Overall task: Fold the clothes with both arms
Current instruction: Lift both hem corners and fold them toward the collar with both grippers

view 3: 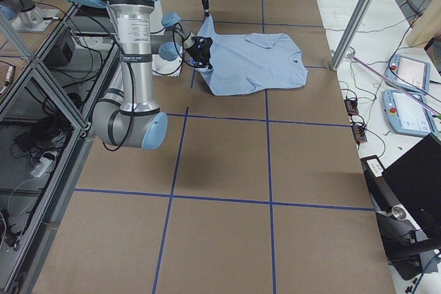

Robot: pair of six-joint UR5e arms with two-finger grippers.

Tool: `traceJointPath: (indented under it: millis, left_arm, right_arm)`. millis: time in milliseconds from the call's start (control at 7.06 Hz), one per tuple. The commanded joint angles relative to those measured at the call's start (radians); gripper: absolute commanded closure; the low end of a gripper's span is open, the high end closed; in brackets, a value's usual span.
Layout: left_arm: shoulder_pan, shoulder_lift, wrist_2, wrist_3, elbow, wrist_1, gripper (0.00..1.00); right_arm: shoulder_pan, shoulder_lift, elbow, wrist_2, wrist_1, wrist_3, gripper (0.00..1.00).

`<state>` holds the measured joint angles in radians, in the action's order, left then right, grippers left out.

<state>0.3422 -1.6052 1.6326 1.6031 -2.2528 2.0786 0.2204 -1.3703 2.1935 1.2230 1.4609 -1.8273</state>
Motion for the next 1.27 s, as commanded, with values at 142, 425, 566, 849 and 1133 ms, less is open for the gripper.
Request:
traceJointPath:
  millis: [142, 425, 566, 849, 1133]
  left_arm:
    - [0.255, -0.189, 0.009, -0.193, 0.27, 0.009, 1.0]
    - [0.339, -0.353, 0.004, -0.222, 0.48, 0.014, 1.0]
    - [0.374, -0.417, 0.001, -0.242, 0.622, 0.052, 1.0]
    - [0.445, -0.446, 0.0, -0.308, 0.861, 0.3, 1.0]
    - [0.446, -0.491, -0.029, -0.307, 0.924, 0.308, 1.0]
  right_arm:
    - [0.365, 0.262, -0.364, 0.266, -0.011, 0.296, 1.0]
    - [0.53, 0.438, -0.661, 0.445, -0.115, 0.354, 1.0]
    - [0.571, 0.482, -0.849, 0.481, -0.274, 0.358, 1.0]
    - [0.613, 0.574, -1.001, 0.536, -0.367, 0.356, 1.0]
    - [0.61, 0.614, -1.072, 0.535, -0.367, 0.356, 1.0]
